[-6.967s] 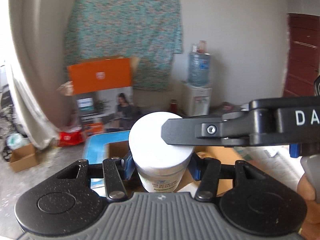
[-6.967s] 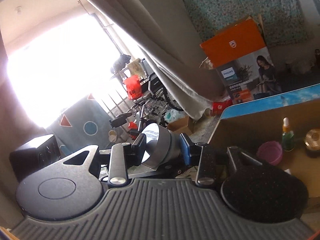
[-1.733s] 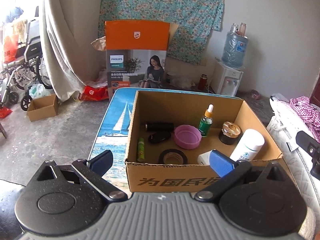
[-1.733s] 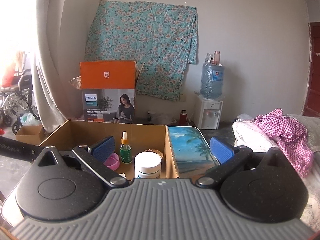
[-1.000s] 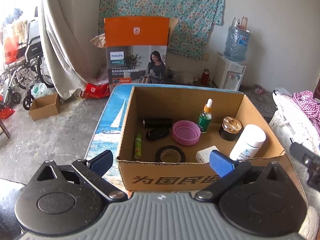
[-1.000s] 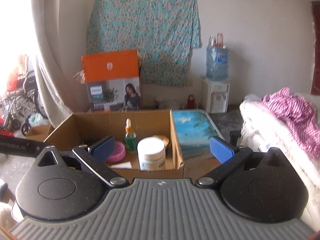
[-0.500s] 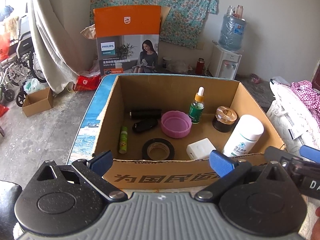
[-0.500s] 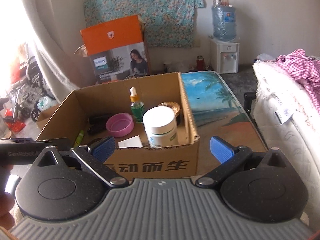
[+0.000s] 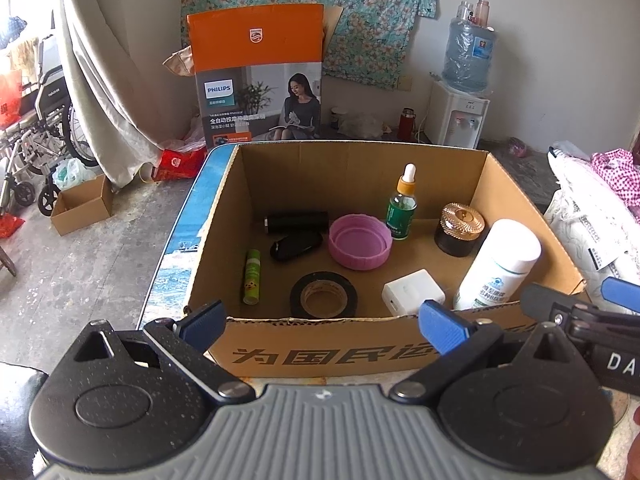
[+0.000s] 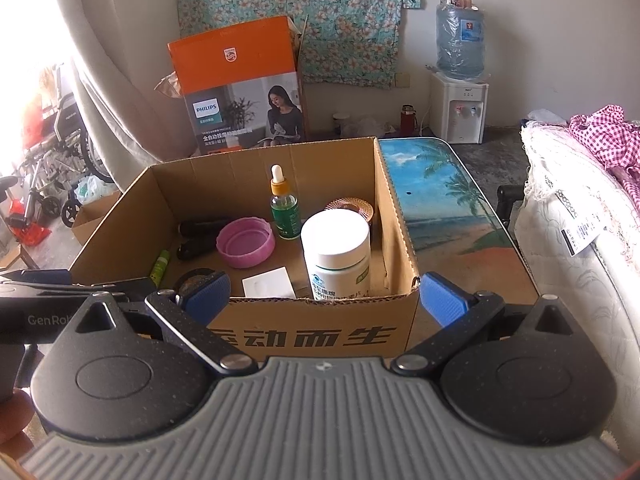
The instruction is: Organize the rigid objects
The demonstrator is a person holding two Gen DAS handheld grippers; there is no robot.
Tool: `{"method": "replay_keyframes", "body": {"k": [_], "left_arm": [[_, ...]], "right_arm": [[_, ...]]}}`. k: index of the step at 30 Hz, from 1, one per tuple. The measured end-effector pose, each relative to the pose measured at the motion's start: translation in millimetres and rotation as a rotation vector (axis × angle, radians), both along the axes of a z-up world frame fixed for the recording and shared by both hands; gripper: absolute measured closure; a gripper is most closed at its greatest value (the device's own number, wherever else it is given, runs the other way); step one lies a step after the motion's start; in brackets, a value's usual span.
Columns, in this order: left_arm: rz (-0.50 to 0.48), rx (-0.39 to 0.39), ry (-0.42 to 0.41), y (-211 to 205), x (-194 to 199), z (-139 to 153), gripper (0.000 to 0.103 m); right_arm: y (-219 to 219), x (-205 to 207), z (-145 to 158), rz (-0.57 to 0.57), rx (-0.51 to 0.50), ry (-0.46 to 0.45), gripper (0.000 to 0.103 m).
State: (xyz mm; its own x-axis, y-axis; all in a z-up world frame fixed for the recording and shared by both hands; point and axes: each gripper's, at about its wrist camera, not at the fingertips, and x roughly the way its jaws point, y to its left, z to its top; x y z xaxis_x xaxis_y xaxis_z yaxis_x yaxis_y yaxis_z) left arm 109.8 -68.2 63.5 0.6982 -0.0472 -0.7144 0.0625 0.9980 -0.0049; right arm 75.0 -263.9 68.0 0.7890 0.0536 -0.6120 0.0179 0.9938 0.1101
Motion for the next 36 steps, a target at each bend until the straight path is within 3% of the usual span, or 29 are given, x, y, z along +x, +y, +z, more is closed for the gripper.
{"method": "replay_keyframes", "body": {"k": [36], "left_arm": [[0.033,0.056,-0.011,1.9,-4.3,1.4,0.0]], "right_arm": [[8.0,-0.9,-1.5,0.014,-0.052,0.019,0.001]]}}
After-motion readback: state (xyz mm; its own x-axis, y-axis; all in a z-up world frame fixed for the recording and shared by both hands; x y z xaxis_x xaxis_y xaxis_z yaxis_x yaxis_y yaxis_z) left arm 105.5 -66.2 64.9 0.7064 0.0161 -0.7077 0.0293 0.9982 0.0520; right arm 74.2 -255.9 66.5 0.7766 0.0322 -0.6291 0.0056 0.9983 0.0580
